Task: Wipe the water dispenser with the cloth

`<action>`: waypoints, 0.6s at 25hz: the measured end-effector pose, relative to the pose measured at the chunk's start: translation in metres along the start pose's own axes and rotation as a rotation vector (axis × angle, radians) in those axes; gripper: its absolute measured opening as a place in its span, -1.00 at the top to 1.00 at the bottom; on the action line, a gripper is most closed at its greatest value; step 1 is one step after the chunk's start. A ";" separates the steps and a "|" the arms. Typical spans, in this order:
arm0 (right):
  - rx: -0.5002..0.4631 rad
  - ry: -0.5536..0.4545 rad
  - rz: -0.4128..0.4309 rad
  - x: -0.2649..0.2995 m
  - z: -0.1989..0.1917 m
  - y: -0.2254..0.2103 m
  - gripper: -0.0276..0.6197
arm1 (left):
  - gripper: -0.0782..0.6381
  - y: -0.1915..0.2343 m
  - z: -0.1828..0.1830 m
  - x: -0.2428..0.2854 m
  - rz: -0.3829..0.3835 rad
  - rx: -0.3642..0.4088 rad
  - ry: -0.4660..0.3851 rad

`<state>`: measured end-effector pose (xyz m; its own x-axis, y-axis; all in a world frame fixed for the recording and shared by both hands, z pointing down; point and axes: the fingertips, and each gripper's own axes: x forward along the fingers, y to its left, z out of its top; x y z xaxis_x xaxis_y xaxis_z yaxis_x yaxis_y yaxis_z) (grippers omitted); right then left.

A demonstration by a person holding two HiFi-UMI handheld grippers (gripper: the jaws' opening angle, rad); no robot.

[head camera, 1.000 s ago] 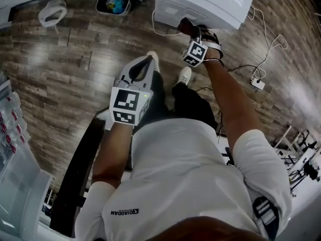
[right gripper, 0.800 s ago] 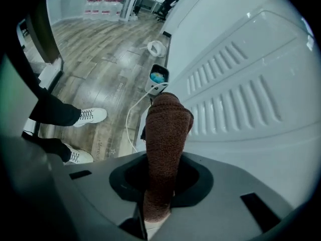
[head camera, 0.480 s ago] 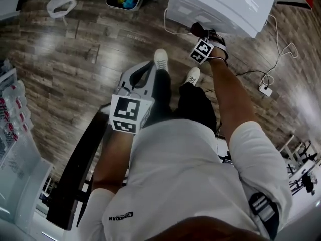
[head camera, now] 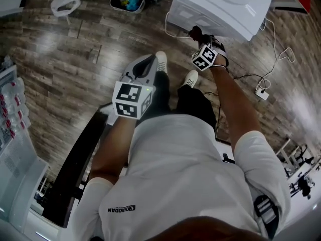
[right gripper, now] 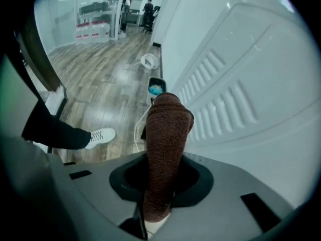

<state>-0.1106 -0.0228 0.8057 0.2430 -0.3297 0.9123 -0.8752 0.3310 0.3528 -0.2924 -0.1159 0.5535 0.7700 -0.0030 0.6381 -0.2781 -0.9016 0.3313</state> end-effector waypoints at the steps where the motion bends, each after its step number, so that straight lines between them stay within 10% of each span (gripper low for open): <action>1: 0.010 -0.029 -0.006 -0.017 0.007 -0.003 0.69 | 0.78 0.003 0.002 0.001 0.001 -0.006 -0.001; 15: -0.014 -0.365 -0.194 -0.251 0.148 -0.096 0.69 | 0.78 0.003 0.053 0.007 -0.064 0.043 -0.083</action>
<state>-0.1493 -0.1029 0.5115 0.2365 -0.6781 0.6959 -0.8215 0.2429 0.5159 -0.2573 -0.1417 0.5225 0.8306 0.0213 0.5565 -0.2029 -0.9190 0.3380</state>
